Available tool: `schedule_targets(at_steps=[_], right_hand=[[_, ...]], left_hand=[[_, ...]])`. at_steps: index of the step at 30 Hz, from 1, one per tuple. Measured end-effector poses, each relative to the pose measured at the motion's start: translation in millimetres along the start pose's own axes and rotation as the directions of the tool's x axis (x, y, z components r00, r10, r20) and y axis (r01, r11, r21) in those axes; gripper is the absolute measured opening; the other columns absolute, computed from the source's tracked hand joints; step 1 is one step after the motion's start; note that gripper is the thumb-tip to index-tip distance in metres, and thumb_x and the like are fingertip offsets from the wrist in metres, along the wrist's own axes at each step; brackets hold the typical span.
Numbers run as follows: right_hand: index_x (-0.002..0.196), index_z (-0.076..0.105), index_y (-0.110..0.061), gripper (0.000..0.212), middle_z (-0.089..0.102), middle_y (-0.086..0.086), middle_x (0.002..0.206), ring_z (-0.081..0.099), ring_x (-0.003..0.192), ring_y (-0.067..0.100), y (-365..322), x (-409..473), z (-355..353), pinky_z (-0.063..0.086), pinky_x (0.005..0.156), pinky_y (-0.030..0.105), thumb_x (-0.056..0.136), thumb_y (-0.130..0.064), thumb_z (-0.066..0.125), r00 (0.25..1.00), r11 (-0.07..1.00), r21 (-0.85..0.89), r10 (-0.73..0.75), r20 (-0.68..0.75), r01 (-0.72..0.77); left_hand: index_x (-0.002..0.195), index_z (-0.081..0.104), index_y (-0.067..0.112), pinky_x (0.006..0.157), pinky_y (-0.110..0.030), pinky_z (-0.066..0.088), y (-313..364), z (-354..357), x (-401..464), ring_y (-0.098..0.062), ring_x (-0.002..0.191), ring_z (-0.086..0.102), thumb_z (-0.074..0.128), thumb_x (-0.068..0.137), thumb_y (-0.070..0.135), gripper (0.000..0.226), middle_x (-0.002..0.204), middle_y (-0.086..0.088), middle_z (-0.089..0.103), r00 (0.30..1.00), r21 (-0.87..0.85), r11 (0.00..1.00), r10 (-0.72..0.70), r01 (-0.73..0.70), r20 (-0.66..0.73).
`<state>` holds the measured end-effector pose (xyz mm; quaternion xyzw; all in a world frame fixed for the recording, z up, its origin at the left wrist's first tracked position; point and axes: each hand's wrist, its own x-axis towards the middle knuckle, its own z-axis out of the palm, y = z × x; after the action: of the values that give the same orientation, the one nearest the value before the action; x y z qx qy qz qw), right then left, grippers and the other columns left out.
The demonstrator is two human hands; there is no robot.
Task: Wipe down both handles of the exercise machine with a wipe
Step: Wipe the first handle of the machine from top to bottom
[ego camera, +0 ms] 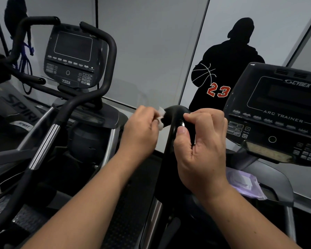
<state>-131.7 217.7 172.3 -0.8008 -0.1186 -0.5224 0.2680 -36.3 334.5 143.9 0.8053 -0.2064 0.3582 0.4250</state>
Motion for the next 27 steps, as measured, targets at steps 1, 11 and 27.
schedule_targets(at_steps=[1, 11, 27], right_hand=[[0.097, 0.062, 0.0, 0.029, 0.049, 0.006, 0.103, 0.048, 0.095, 0.03, 0, 0, 0, 0.036, 0.086, 0.024, 0.087, -0.024, 0.05, 1.0, 1.0, 0.0, 0.001, 0.001, -0.001], [0.098, 0.063, -0.002, 0.03, 0.048, 0.004, 0.104, 0.047, 0.096, 0.028, -1, 0, 0, 0.035, 0.085, 0.02, 0.087, -0.026, 0.049, 1.0, 0.999, 0.016, 0.028, 0.009, -0.028], [0.099, 0.062, -0.002, 0.03, 0.044, 0.0, 0.105, 0.046, 0.098, 0.023, 2, 0, 0, 0.034, 0.089, 0.018, 0.087, -0.025, 0.049, 1.0, 1.0, 0.009, 0.002, 0.026, -0.002]], left_hand=[[0.094, 0.066, 0.009, 0.076, -0.044, 0.048, -3, 0, 1, -0.031, 0.088, 0.061, 0.057, 0.09, 0.009, 0.01, 0.097, -0.01, 0.063, 0.999, 0.005, 1.0, -0.02, 0.02, -0.028], [0.09, 0.061, 0.006, 0.074, -0.046, 0.045, -7, 3, 4, -0.033, 0.084, 0.056, 0.055, 0.09, 0.009, 0.006, 0.094, -0.013, 0.059, 0.987, 0.02, 0.996, -0.079, 0.083, -0.143], [0.091, 0.064, 0.016, 0.078, -0.04, 0.048, -40, -12, 17, -0.032, 0.091, 0.059, 0.057, 0.092, 0.01, 0.009, 0.096, -0.005, 0.058, 0.978, 0.062, 0.977, -0.205, 0.203, 0.028]])
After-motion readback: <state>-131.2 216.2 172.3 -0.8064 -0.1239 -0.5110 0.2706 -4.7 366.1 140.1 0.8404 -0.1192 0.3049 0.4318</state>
